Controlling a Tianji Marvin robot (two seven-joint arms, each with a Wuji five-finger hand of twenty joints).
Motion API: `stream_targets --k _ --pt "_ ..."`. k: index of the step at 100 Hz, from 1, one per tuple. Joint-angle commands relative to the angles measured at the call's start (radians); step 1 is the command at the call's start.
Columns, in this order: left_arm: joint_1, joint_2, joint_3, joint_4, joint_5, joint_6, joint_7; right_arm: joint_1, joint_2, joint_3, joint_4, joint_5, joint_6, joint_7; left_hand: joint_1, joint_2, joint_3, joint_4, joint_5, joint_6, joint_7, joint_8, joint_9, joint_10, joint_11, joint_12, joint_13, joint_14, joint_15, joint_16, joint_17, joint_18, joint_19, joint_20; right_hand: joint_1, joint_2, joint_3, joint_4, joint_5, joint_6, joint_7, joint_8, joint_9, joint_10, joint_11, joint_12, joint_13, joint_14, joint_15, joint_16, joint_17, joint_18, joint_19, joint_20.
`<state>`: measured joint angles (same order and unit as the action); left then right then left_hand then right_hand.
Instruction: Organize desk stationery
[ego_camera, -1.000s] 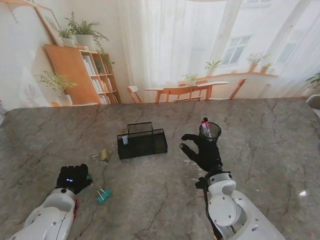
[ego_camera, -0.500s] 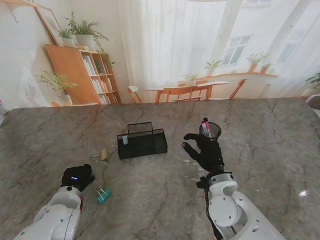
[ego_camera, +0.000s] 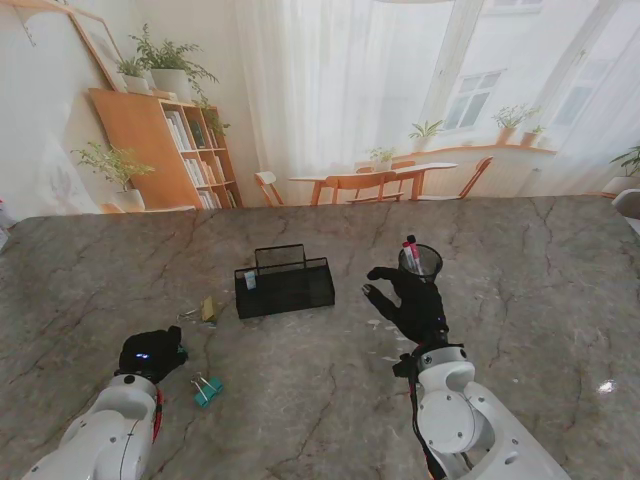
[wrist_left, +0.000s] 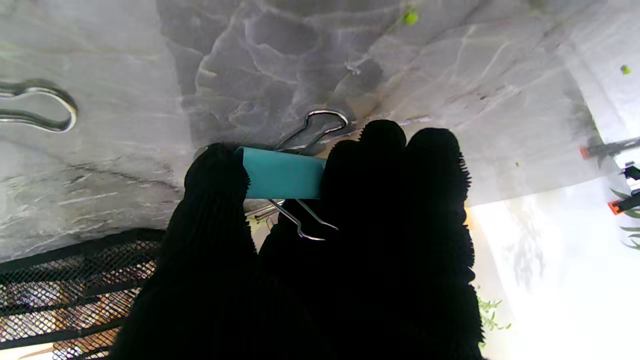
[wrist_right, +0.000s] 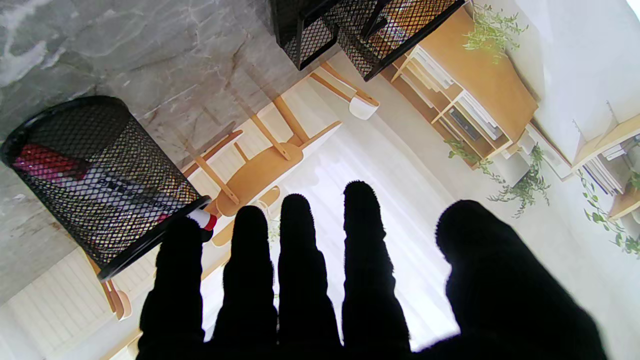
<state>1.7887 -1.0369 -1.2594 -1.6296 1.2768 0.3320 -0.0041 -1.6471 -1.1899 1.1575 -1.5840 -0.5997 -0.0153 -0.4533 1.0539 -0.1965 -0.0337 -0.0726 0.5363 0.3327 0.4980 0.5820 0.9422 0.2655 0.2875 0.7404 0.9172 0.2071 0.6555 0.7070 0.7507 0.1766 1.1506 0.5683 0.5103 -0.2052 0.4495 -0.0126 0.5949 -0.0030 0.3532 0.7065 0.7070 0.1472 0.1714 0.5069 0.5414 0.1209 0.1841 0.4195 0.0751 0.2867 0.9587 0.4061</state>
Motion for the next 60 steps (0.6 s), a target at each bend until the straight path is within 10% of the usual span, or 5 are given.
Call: stream_targets --k 1,60 --pt "0.030 -0.005 0.007 0.037 -0.019 -0.007 -0.008 -0.002 -0.001 0.000 -0.001 0.000 0.001 0.013 0.237 -0.116 0.135 0.042 0.097 -0.187 0.274 0.053 0.085 -0.146 0.024 0.024 0.014 -0.065 0.018 0.012 0.011 -0.103 0.037 0.031 0.006 0.035 -0.024 -0.004 0.019 0.002 0.005 0.023 0.003 0.003 0.017 0.017 0.015 0.002 0.006 0.011 0.000 0.006 0.020 0.016" --pt "0.111 -0.030 -0.094 -0.083 -0.106 -0.102 0.114 -0.001 -0.002 -0.002 0.002 -0.002 0.000 0.007 0.237 -0.109 0.122 0.051 0.076 -0.196 0.341 0.024 0.065 -0.145 0.071 0.067 -0.029 -0.056 0.079 0.068 -0.055 -0.103 0.076 0.113 0.009 0.036 -0.026 -0.004 0.020 0.003 0.006 0.023 0.003 0.003 0.017 0.018 0.013 0.002 0.007 0.010 -0.002 0.003 0.020 0.014"
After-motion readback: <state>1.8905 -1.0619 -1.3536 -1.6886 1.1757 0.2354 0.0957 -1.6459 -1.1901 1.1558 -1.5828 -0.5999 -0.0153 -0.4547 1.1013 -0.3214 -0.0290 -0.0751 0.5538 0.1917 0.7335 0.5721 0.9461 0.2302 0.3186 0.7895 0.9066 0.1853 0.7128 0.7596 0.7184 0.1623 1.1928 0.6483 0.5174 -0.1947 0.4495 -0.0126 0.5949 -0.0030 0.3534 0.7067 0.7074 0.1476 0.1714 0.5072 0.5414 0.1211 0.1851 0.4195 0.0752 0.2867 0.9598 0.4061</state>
